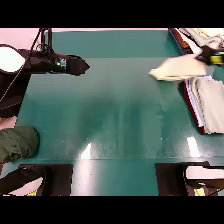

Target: Fold the shirts.

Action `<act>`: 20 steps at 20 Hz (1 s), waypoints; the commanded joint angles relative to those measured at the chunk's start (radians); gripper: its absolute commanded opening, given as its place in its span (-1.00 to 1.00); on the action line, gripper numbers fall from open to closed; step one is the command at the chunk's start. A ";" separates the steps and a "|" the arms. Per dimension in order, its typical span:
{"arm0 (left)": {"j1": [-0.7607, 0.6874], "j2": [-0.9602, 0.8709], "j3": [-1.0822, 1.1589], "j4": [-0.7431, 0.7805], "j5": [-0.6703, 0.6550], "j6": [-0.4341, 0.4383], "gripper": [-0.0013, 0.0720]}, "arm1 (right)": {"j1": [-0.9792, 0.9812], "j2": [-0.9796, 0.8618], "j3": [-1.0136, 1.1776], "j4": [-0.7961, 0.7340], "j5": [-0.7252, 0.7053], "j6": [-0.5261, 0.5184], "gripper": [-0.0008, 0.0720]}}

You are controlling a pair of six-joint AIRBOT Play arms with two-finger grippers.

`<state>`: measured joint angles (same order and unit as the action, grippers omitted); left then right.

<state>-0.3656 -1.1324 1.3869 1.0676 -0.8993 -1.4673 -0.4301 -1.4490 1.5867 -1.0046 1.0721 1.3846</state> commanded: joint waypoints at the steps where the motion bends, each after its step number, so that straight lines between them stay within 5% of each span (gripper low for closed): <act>1: -0.014 0.000 0.000 -0.027 0.024 -0.002 -0.90 | -0.194 0.017 0.003 -0.006 -0.018 0.004 -0.92; 10: -0.014 0.000 0.000 -0.029 0.004 -0.025 -0.90 | -0.243 0.032 0.142 0.122 -0.126 -0.019 -0.92; 20: -0.014 0.000 0.000 -0.028 -0.064 -0.024 -0.90 | -0.328 0.036 0.298 0.004 0.224 -0.019 -0.92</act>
<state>-0.3798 -1.1324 1.3869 1.0389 -0.9401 -1.4918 -0.7341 -1.4143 1.8702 -0.9237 1.1496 1.3659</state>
